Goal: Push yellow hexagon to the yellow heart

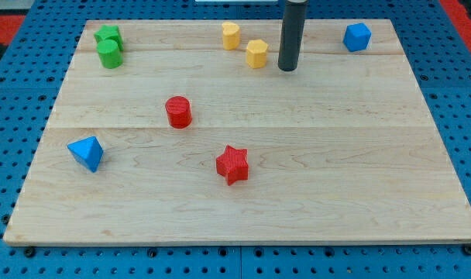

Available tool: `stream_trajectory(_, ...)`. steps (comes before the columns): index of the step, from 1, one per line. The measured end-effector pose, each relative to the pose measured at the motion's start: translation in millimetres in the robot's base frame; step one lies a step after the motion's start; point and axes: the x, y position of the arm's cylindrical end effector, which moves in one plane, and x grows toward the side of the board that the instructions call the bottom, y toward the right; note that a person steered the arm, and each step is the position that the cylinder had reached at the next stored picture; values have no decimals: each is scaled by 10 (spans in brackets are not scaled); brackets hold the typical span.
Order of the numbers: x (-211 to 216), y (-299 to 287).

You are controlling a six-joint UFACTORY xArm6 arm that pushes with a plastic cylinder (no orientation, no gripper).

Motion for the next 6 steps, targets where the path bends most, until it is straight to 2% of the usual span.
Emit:
stream_trajectory(1,-79,-29)
stream_trajectory(4,-192,-587)
stream_trajectory(6,-186,-587)
